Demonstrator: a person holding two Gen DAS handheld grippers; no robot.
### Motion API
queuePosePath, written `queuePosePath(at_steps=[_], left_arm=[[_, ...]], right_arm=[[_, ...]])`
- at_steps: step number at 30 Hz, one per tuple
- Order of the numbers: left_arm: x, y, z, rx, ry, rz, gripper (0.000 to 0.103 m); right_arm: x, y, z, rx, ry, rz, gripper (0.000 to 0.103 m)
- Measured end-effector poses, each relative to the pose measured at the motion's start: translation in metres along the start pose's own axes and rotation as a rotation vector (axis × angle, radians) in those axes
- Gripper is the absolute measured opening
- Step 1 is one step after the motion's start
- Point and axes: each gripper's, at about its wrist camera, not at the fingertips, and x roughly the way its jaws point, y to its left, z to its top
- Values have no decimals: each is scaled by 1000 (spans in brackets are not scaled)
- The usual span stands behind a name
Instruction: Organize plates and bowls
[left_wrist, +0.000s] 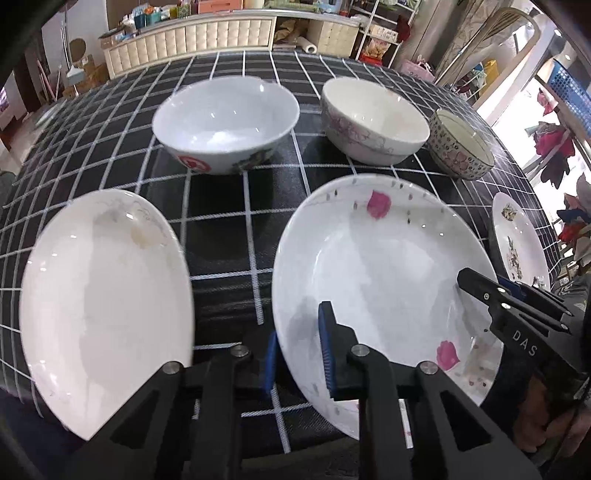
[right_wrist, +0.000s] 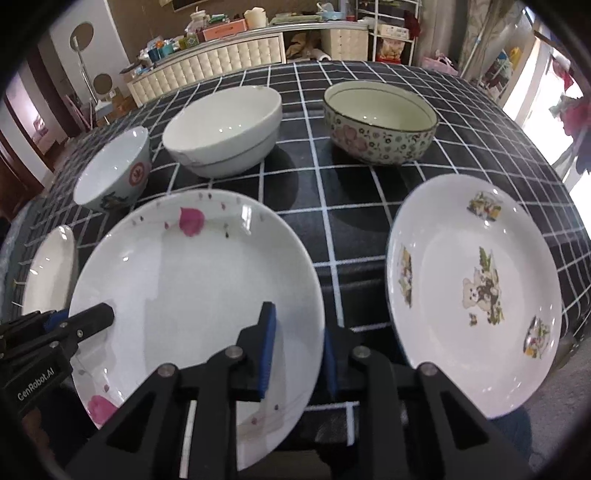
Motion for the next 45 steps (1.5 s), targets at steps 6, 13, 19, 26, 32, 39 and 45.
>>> queuePosePath(at_steps=[6, 13, 19, 26, 32, 39, 45], left_arm=[[-16, 10, -5, -12, -26, 13, 12], [-47, 29, -15, -41, -70, 14, 12], [-67, 60, -24, -86, -91, 51, 12], [-78, 104, -38, -149, -88, 89, 12], [-84, 139, -44, -197, -88, 113, 12], [-88, 168, -41, -222, -96, 128, 12], [-85, 182, -38, -231, -87, 126, 12]], right_arm=[[-13, 13, -2, -17, -25, -4, 24], [-33, 31, 2, -40, -69, 10, 23], [-35, 61, 5, -85, -83, 34, 23], [-24, 99, 6, -123, -58, 80, 23], [-14, 133, 4, -180, -46, 89, 23], [-5, 162, 12, -218, -41, 108, 23], [1, 179, 24, -229, -34, 107, 23]])
